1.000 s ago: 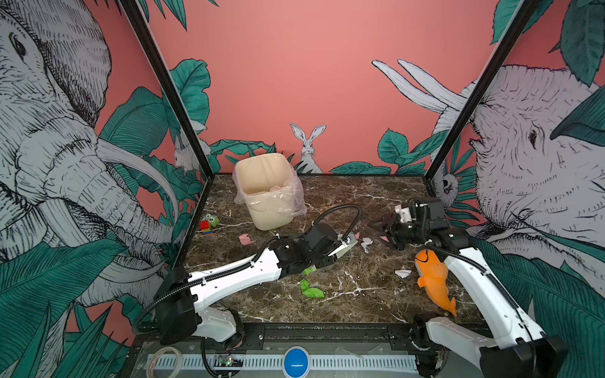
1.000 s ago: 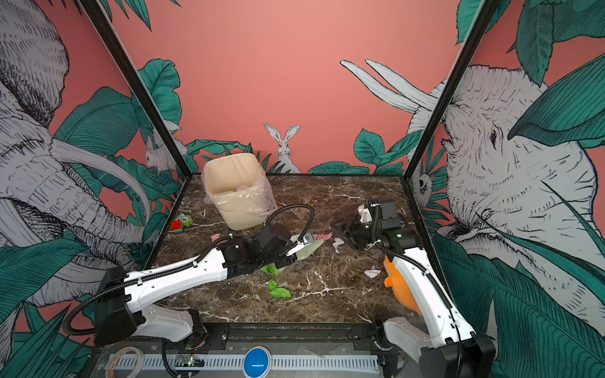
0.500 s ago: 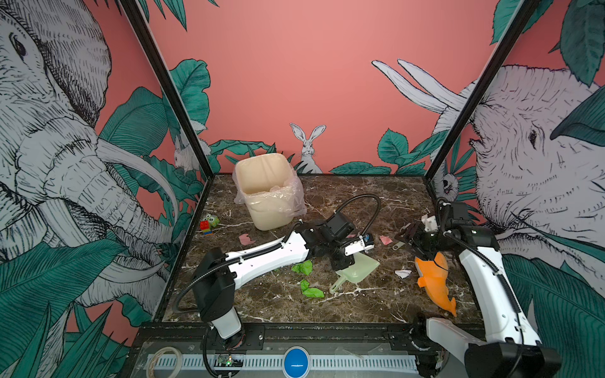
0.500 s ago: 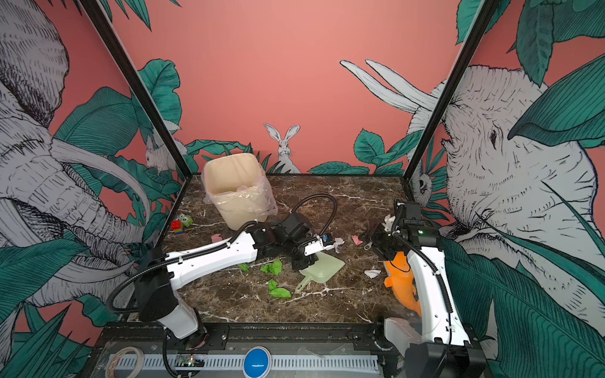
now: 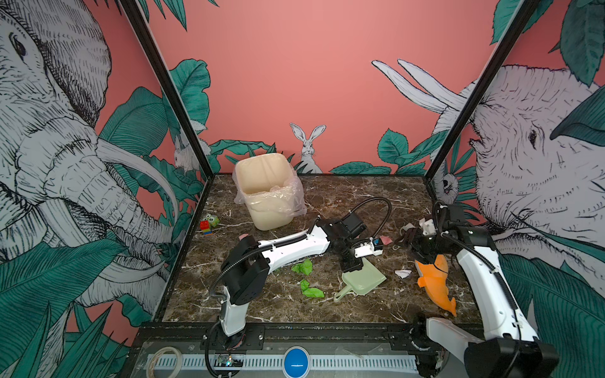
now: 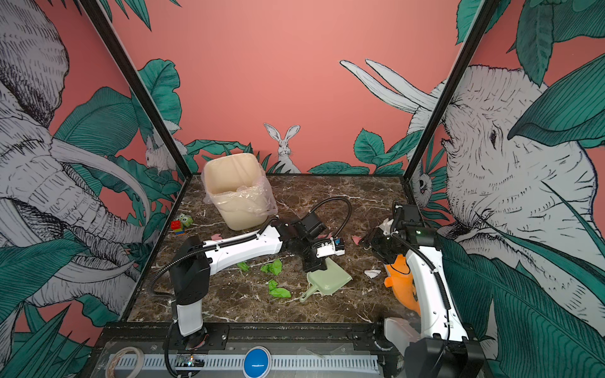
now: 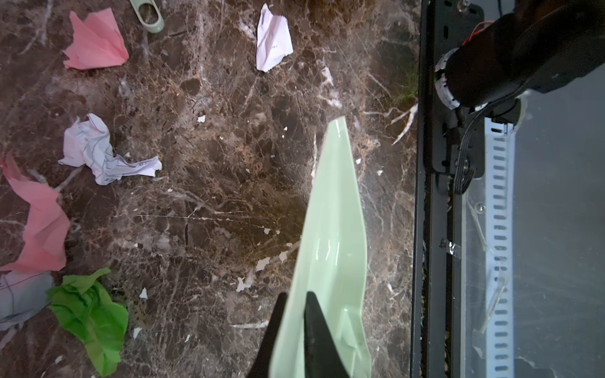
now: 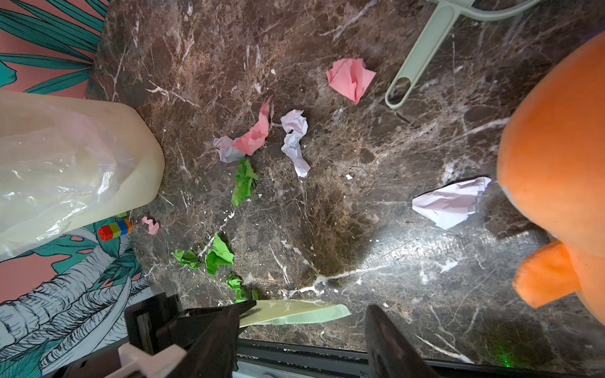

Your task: Sweep away the paper scraps from the table

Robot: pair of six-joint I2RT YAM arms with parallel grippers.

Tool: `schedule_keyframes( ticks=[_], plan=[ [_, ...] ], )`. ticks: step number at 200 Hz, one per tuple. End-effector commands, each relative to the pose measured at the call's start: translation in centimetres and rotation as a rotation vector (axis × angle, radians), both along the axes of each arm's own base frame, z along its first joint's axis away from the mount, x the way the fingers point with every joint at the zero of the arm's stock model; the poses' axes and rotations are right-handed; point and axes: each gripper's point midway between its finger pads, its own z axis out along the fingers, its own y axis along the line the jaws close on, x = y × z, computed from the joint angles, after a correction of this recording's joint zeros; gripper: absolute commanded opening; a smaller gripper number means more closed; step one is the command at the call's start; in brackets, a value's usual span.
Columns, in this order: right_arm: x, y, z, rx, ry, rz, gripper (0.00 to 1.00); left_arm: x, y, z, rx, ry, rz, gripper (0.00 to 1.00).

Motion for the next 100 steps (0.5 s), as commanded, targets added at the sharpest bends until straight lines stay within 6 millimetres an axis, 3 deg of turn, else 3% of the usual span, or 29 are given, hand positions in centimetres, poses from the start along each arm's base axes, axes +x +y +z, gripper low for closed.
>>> schedule_keyframes(
  ticks=[1, 26, 57, 100],
  plan=[
    [-0.1, -0.2, -0.5, -0.011, 0.012, 0.006, 0.61, 0.6, 0.1, 0.0, 0.020, -0.010, 0.006, 0.19],
    [0.0, -0.2, -0.7, -0.015, 0.016, 0.007, 0.61, 1.4, 0.0, -0.8, 0.042, -0.034, 0.027, 0.35],
    [-0.1, -0.2, -0.7, -0.014, 0.017, 0.006, 0.62, 2.6, 0.0, -1.3, 0.061, -0.087, 0.063, 0.43],
    [0.0, -0.8, -1.4, -0.060, 0.028, 0.012, 0.62, 4.5, -0.1, 1.3, 0.008, -0.203, 0.130, 0.63]
  ],
)
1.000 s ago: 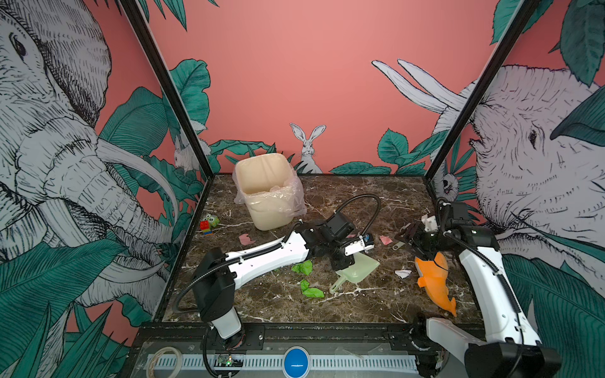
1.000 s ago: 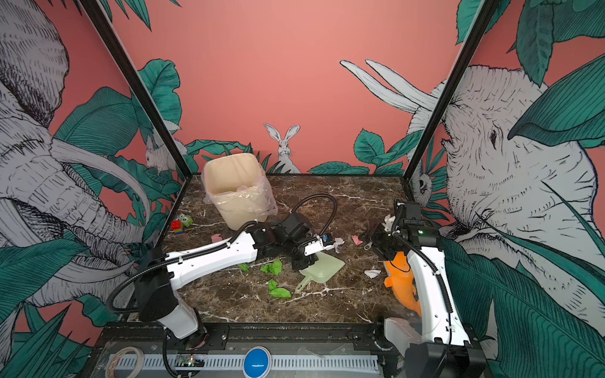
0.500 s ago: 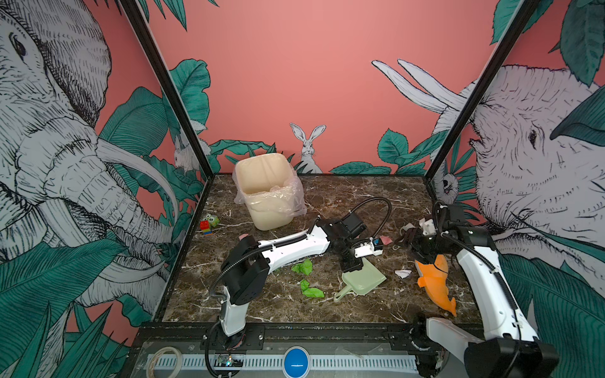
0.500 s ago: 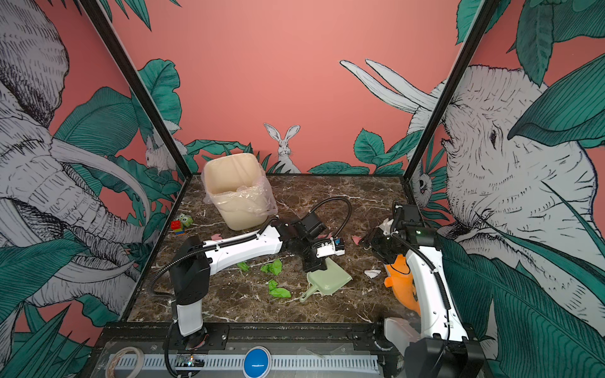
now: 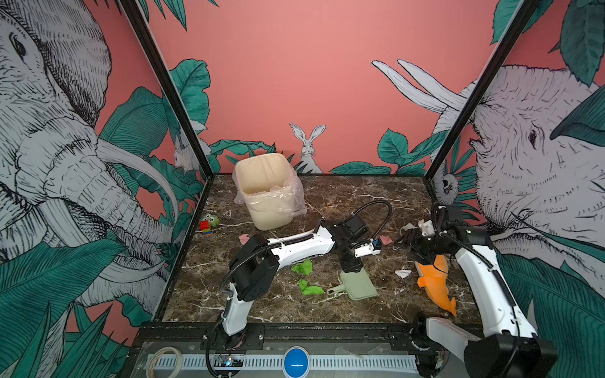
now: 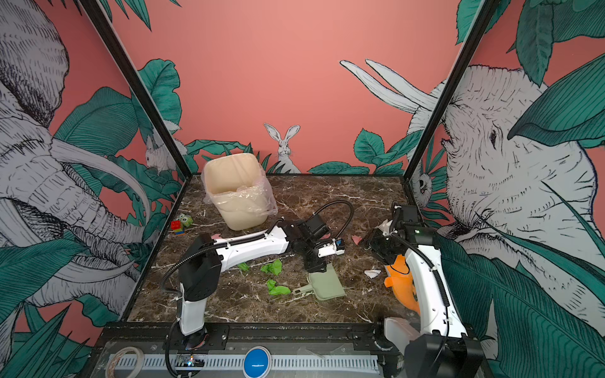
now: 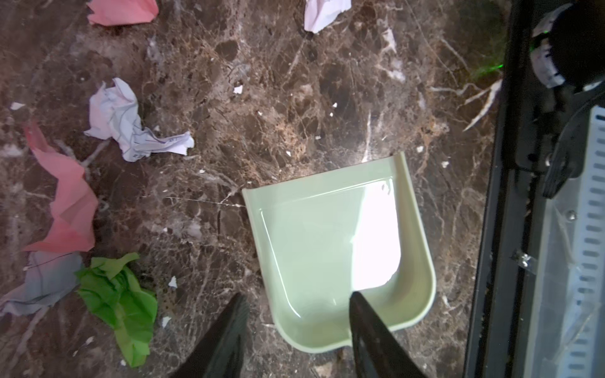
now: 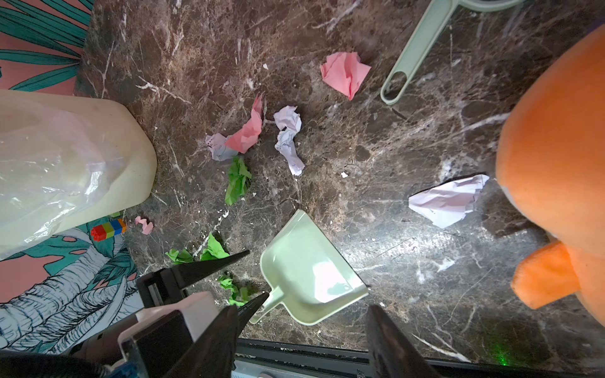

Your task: Sweep away the paper scraps from the table

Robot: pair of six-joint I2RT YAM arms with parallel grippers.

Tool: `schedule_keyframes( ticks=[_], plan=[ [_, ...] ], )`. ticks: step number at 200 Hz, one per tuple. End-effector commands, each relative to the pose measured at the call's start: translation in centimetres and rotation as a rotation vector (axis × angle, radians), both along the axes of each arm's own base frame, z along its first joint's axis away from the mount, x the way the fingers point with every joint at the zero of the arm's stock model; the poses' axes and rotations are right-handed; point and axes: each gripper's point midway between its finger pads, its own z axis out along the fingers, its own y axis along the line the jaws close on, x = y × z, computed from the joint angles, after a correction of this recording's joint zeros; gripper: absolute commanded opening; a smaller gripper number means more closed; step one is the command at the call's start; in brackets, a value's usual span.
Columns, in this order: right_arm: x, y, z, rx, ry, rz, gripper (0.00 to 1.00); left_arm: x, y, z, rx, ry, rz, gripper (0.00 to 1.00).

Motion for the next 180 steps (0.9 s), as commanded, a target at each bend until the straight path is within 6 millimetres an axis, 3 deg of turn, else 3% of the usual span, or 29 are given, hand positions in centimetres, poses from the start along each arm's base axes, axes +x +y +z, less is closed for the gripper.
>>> schedule_keyframes(
  ticks=[1, 10, 26, 73, 116, 180],
  plan=[
    [0.0, -0.7, -0.9, -0.052, 0.014, 0.009, 0.62, 1.8, -0.2, 3.7, -0.072, -0.110, 0.051, 0.63],
    [0.2, -0.8, -1.3, -0.075, 0.018, 0.016, 0.62, 2.1, -0.1, 4.5, -0.089, -0.130, 0.064, 0.73],
    [0.8, -0.8, -2.0, -0.131, 0.025, 0.035, 0.62, 2.8, 0.1, 6.2, -0.130, -0.179, 0.102, 0.81],
    [4.9, -2.0, -4.5, -0.275, 0.025, -0.029, 0.63, 4.7, 2.9, 10.3, -0.220, -0.316, 0.301, 0.88],
    [8.3, -3.7, -7.3, -0.360, 0.095, -0.103, 0.58, 5.8, 7.5, 10.6, -0.238, -0.306, 0.525, 0.91],
    [10.3, -6.8, -11.5, -0.421, 0.189, -0.238, 0.51, 5.8, 12.5, 9.5, -0.224, -0.289, 0.675, 0.92]
  ],
)
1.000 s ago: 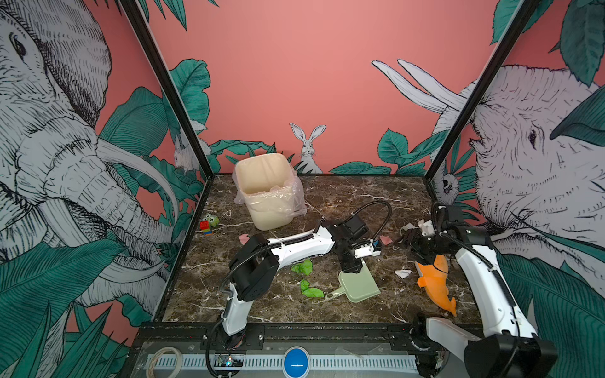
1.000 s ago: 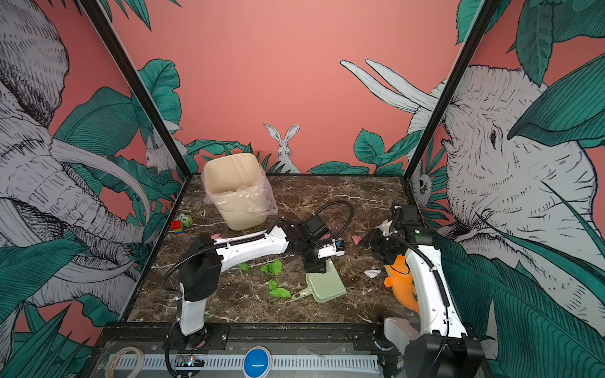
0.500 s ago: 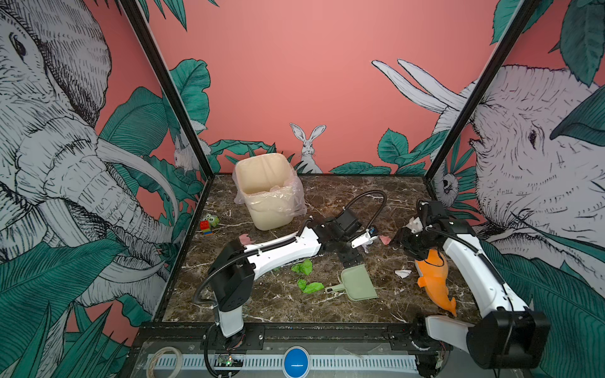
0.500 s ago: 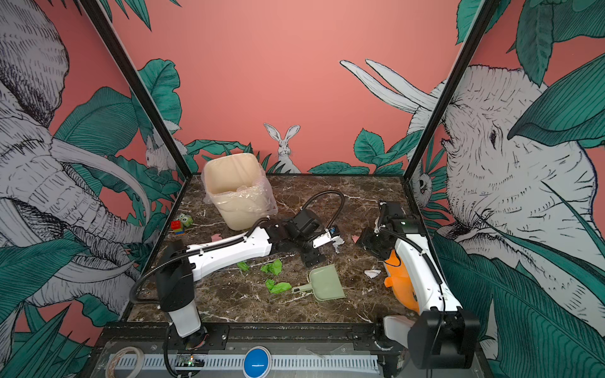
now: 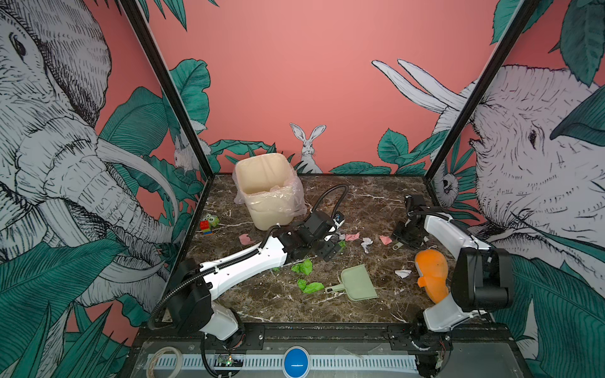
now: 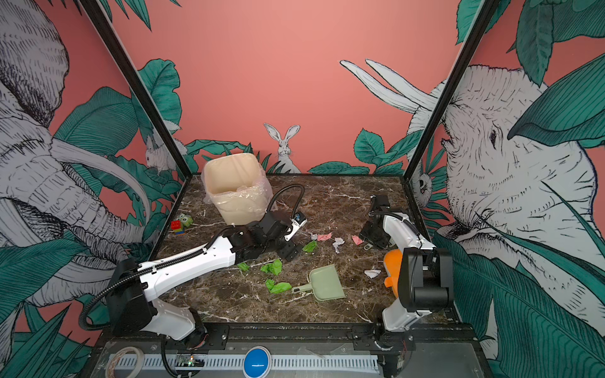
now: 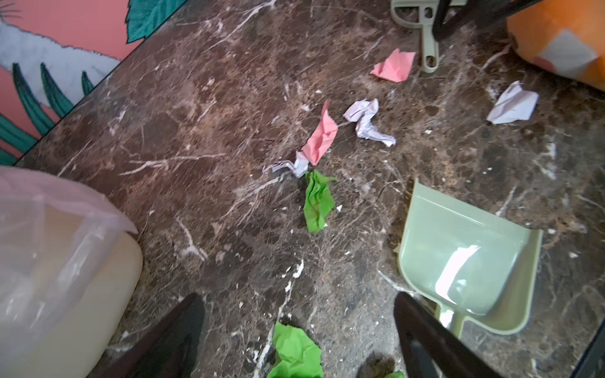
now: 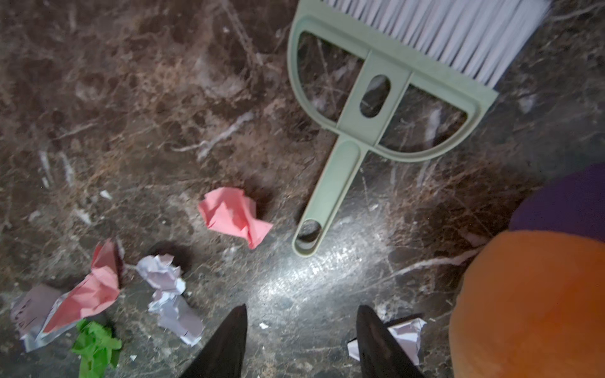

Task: Sweep away the paper scraps from the table
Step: 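Grasp the pale green brush handle with the right gripper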

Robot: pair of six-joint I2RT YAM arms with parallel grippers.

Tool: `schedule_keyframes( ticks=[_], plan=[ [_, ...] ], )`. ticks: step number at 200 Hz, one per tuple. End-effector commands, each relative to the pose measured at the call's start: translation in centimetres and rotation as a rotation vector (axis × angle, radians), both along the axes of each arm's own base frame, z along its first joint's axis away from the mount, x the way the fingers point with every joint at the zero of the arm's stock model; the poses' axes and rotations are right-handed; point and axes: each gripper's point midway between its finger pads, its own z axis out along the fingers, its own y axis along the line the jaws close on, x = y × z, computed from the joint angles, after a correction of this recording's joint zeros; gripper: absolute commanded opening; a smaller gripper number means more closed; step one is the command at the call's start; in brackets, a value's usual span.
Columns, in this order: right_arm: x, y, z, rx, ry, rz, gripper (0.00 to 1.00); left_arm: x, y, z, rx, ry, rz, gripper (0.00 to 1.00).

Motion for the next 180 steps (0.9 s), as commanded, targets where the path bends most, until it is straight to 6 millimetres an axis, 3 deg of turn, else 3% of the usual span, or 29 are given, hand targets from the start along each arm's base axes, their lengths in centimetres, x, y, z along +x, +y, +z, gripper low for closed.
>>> schedule_keyframes(
  ticks=[1, 33, 67, 161, 180],
  plan=[
    [1.5, -1.7, -0.5, -0.057, -0.022, -0.088, 0.51, -0.1, 1.4, 1.2, -0.051, -0.010, 0.072, 0.92],
    [2.2, -2.1, -2.3, -0.063, -0.001, -0.151, 0.49, -0.1, 2.3, 1.1, -0.042, -0.011, 0.088, 0.92],
    [1.8, -2.0, -4.3, -0.043, 0.011, -0.212, 0.46, 0.0, 3.1, 1.5, -0.036, -0.024, 0.104, 0.92],
    [2.0, -2.0, -6.3, -0.022, 0.038, -0.265, 0.35, 0.1, 4.5, 1.7, -0.027, -0.033, 0.141, 0.93],
    [1.9, -2.0, -6.5, -0.027, 0.039, -0.270, 0.28, 0.1, 4.6, 1.8, -0.026, -0.036, 0.143, 0.93]
  ],
)
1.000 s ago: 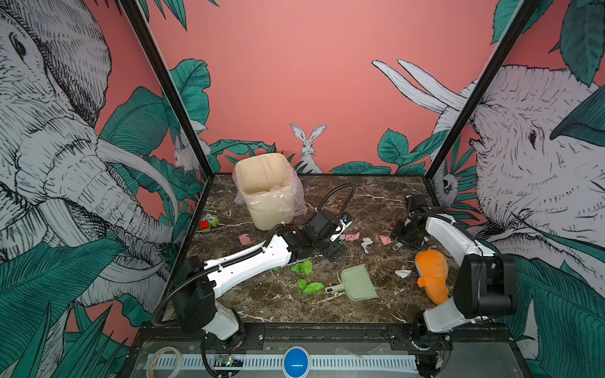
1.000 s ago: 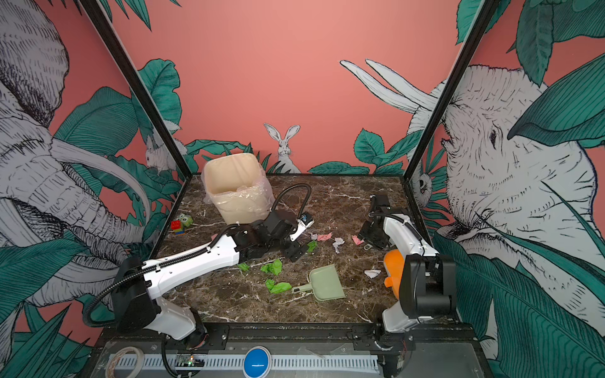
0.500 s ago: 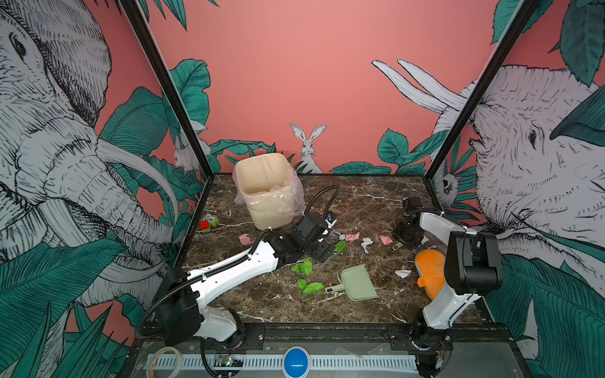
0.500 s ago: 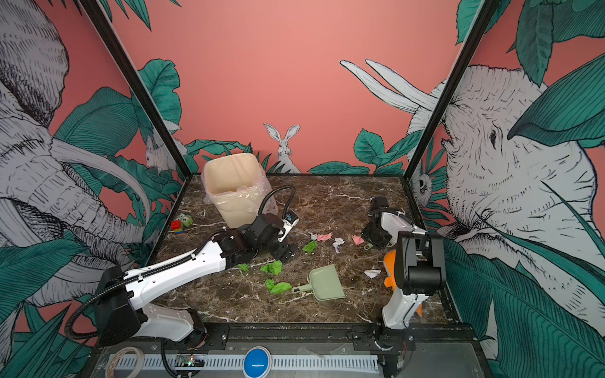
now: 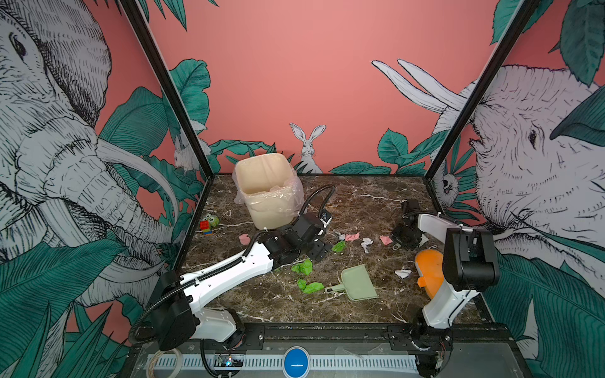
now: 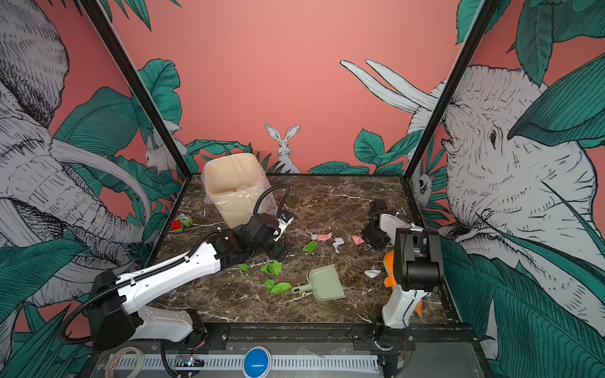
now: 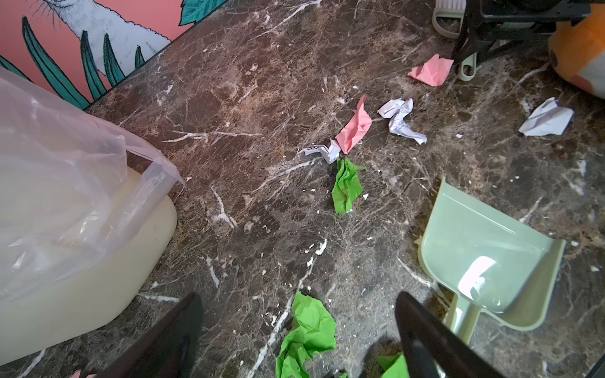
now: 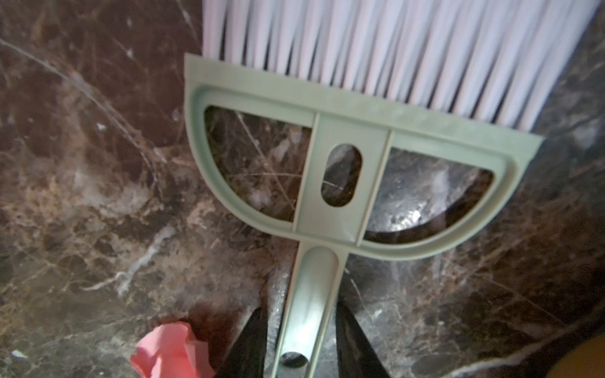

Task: Sweep away the paper scraps from the table
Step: 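Grasp the pale green brush handle with the right gripper, then lift the brush with the right gripper while the left gripper nears the bin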

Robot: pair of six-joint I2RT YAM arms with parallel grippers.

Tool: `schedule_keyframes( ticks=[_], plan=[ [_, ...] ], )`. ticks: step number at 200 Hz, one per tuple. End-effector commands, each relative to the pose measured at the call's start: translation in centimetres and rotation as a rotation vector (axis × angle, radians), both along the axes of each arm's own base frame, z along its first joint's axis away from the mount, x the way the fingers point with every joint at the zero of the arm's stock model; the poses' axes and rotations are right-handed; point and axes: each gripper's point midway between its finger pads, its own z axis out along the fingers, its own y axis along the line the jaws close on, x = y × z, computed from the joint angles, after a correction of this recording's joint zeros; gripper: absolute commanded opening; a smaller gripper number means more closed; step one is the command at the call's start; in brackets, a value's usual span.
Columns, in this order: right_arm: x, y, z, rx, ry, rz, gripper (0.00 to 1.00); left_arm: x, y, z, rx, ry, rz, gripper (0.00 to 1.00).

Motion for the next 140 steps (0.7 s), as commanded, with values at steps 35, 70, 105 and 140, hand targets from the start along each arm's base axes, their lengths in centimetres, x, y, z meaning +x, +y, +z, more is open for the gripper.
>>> schedule_keyframes(
  ticks=[35, 70, 105, 140],
  plan=[
    [-0.2, -0.7, -0.9, -0.021, 0.016, -0.080, 0.14, -0.1, 1.3, 0.5, -0.008, -0.006, 0.036, 0.94],
    [0.3, -1.0, 0.2, -0.040, -0.008, -0.061, 0.00, 0.0, 1.7, 0.6, -0.018, -0.004, 0.055, 0.94],
    [1.3, -1.5, 3.3, -0.093, -0.068, -0.001, 0.00, 0.2, 2.3, 1.0, -0.044, 0.000, 0.085, 0.95],
    [1.9, -1.2, 7.0, -0.133, -0.132, 0.098, 0.00, 0.7, 2.5, 1.6, -0.091, 0.016, 0.115, 0.95]
  ],
)
